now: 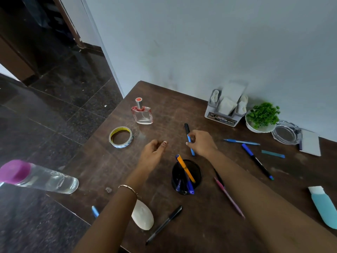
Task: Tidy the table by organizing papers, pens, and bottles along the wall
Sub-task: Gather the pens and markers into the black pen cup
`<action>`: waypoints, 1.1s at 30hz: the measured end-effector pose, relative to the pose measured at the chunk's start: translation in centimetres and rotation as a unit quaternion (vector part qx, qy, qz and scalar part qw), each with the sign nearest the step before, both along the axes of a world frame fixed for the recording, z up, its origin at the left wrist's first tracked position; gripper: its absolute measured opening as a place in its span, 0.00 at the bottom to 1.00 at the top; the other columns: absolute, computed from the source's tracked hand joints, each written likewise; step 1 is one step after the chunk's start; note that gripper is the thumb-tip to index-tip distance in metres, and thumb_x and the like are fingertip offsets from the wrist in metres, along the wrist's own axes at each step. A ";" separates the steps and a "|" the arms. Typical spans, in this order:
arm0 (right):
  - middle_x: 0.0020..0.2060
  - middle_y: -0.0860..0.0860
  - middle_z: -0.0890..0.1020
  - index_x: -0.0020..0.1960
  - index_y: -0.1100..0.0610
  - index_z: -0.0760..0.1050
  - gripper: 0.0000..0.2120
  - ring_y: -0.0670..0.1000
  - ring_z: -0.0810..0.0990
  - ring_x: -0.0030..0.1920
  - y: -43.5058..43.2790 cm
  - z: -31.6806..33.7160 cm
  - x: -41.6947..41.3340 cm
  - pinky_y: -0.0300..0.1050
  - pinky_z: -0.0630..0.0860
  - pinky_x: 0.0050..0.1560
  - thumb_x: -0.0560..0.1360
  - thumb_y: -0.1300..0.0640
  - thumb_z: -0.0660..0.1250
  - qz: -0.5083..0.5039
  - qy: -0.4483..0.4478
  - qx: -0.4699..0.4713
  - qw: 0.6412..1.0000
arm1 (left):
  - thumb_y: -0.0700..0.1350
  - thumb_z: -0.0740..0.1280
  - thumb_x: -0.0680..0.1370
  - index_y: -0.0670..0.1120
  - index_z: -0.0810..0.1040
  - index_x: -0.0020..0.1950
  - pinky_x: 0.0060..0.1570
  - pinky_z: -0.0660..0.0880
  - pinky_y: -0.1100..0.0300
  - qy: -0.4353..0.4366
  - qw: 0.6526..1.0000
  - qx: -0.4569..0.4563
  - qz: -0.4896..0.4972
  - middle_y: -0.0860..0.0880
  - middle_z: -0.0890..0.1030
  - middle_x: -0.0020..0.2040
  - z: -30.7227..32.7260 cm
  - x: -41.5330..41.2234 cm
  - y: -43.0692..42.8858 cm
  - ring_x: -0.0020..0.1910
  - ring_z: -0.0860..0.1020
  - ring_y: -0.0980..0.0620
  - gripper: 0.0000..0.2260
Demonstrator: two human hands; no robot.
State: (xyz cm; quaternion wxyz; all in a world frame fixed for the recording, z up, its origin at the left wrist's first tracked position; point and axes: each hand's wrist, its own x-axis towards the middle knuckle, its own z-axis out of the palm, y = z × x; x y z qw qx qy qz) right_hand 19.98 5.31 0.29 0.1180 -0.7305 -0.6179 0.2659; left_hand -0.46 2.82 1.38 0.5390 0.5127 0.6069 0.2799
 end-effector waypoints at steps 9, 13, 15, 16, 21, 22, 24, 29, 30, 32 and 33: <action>0.53 0.56 0.81 0.62 0.58 0.71 0.24 0.56 0.80 0.52 0.7 -0.4 0.1 0.49 0.77 0.50 0.67 0.60 0.73 -0.066 0.014 -0.019 0.998 | 0.41 0.64 0.80 0.51 0.77 0.48 0.34 0.72 0.68 -0.041 0.998 -0.015 0.041 0.52 0.80 0.41 0.4 -0.7 -0.7 0.40 0.77 0.56 0.05; 0.50 0.51 0.82 0.60 0.56 0.76 0.23 0.51 0.82 0.48 -0.9 3.5 0.2 0.47 0.80 0.49 0.66 0.62 0.73 -0.123 0.196 0.079 0.970 | 0.40 0.65 0.79 0.49 0.78 0.50 0.40 0.74 0.67 -0.085 0.994 0.024 0.060 0.50 0.82 0.45 3.0 0.0 -1.1 0.45 0.79 0.54 0.05; 0.46 0.51 0.82 0.56 0.55 0.77 0.18 0.50 0.82 0.45 -2.6 6.4 0.0 0.45 0.81 0.48 0.67 0.65 0.72 -0.100 0.268 0.128 0.950 | 0.40 0.67 0.78 0.47 0.79 0.54 0.44 0.76 0.65 -0.095 0.992 0.071 0.048 0.49 0.82 0.49 5.0 0.6 -1.5 0.48 0.80 0.53 0.06; 0.45 0.51 0.82 0.54 0.55 0.78 0.17 0.49 0.82 0.43 -3.7 7.8 0.0 0.43 0.80 0.47 0.67 0.67 0.72 -0.078 0.292 0.139 0.943 | 0.41 0.68 0.77 0.46 0.78 0.58 0.47 0.77 0.65 -0.101 0.990 0.094 0.037 0.49 0.82 0.51 6.2 1.0 -1.8 0.49 0.80 0.54 0.10; 0.44 0.48 0.82 0.53 0.53 0.78 0.18 0.45 0.81 0.42 -8.9 11.8 -0.4 0.36 0.78 0.45 0.67 0.69 0.72 0.054 0.298 0.093 0.949 | 0.38 0.70 0.75 0.46 0.70 0.70 0.54 0.79 0.58 -0.177 0.970 0.163 -0.021 0.46 0.80 0.58 10.9 2.6 -3.5 0.55 0.80 0.50 0.24; 0.45 0.49 0.82 0.54 0.53 0.79 0.18 0.45 0.81 0.43 -9.5 11.8 -0.5 0.37 0.78 0.45 0.67 0.68 0.72 0.061 0.293 0.087 0.950 | 0.38 0.70 0.75 0.47 0.71 0.70 0.54 0.79 0.57 -0.176 0.969 0.172 -0.027 0.45 0.80 0.57 11.3 2.7 -3.9 0.55 0.80 0.49 0.24; 0.46 0.50 0.83 0.55 0.54 0.79 0.18 0.46 0.81 0.44 -10.5 11.7 -0.9 0.37 0.78 0.45 0.67 0.67 0.73 0.064 0.290 0.085 0.951 | 0.37 0.70 0.75 0.47 0.73 0.67 0.52 0.80 0.55 -0.162 0.967 0.194 -0.031 0.45 0.81 0.54 11.6 2.6 -4.6 0.53 0.81 0.46 0.21; 0.47 0.52 0.84 0.58 0.55 0.80 0.18 0.47 0.83 0.48 -11.5 11.0 -1.3 0.43 0.80 0.52 0.69 0.65 0.74 0.064 0.276 0.054 0.957 | 0.35 0.69 0.75 0.52 0.78 0.58 0.52 0.80 0.48 -0.126 0.964 0.234 -0.009 0.48 0.83 0.50 10.4 1.1 -6.2 0.50 0.82 0.47 0.15; 0.48 0.51 0.84 0.58 0.54 0.80 0.18 0.47 0.83 0.49 -11.7 10.6 -1.1 0.44 0.79 0.53 0.69 0.64 0.74 0.055 0.276 0.053 0.958 | 0.35 0.69 0.75 0.52 0.78 0.58 0.53 0.80 0.48 -0.117 0.964 0.238 -0.006 0.49 0.83 0.50 10.0 0.8 -6.4 0.50 0.82 0.48 0.15; 0.49 0.50 0.84 0.57 0.52 0.80 0.17 0.46 0.83 0.49 -12.0 9.9 -0.7 0.46 0.80 0.55 0.70 0.63 0.74 0.031 0.273 0.055 0.960 | 0.35 0.69 0.75 0.52 0.78 0.57 0.55 0.79 0.48 -0.099 0.966 0.238 -0.008 0.50 0.83 0.50 9.1 0.3 -6.8 0.50 0.82 0.49 0.15; 0.49 0.49 0.84 0.57 0.51 0.80 0.16 0.47 0.83 0.48 -12.1 9.6 -0.5 0.48 0.80 0.55 0.70 0.62 0.73 0.023 0.270 0.053 0.961 | 0.35 0.69 0.75 0.53 0.78 0.57 0.55 0.79 0.49 -0.088 0.968 0.235 -0.012 0.50 0.83 0.51 8.6 0.2 -6.8 0.51 0.82 0.50 0.15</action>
